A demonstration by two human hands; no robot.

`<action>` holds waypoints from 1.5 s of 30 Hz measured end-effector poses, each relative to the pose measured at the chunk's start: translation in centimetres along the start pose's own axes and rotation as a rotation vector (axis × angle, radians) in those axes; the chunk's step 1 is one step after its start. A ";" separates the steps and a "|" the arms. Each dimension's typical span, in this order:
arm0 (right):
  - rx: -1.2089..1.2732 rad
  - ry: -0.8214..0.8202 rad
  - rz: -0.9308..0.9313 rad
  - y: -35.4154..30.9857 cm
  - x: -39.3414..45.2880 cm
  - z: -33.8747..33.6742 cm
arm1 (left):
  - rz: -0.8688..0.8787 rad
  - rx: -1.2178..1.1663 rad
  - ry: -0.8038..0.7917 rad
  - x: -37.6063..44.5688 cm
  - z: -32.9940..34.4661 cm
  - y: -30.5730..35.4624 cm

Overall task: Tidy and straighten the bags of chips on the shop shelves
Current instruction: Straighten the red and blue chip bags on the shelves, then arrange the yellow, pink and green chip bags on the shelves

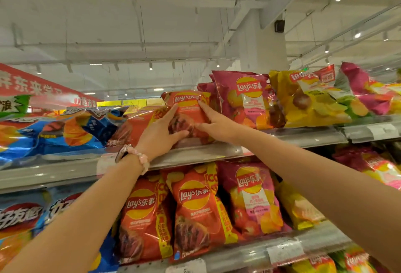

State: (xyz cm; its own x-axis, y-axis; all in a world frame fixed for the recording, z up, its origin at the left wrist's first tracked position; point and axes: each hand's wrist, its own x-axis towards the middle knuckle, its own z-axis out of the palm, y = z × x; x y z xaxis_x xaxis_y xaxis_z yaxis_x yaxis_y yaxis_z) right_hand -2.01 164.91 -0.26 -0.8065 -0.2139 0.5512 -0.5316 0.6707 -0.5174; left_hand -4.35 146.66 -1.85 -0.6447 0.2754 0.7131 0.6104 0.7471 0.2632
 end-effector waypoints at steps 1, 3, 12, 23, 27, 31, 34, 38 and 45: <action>-0.028 0.008 -0.024 0.2 0.0 0.0 | -0.018 -0.002 0.002 0.0 0.0 0.0; -0.109 0.050 -0.068 0.5 0.1 0.2 | -0.049 -0.033 0.003 0.1 0.0 -0.1; -0.145 0.293 -0.166 0.8 -1.4 1.4 | -0.126 -0.018 -0.063 0.9 0.0 -0.3; -0.057 0.631 -0.351 0.7 -6.2 -7.9 | -0.150 0.109 -0.013 1.0 -0.7 1.5; -0.078 0.741 -0.238 3.6 -8.0 -12.4 | -0.101 0.125 0.194 1.5 -0.3 6.2; -0.124 0.822 -0.120 7.5 -9.6 -16.8 | 0.007 -0.104 0.257 2.9 2.2 12.8; -0.121 0.770 0.001 10.7 -10.5 -19.5 | 0.053 -0.274 0.193 4.0 5.0 17.6; -0.003 0.584 0.084 14.1 -11.2 -21.6 | 0.007 -0.433 0.070 5.9 9.1 22.7; 0.176 0.281 0.081 17.2 -11.4 -23.0 | -0.142 -0.625 -0.116 8.0 14.1 26.4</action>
State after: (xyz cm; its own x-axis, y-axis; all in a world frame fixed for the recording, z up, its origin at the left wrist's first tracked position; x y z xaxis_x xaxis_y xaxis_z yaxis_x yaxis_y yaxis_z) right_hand 3.99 195.26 -0.43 -0.7577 0.0557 0.6502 -0.5251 0.5396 -0.6581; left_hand 0.14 177.17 1.62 -0.7631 0.2895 0.5777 0.6455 0.2984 0.7031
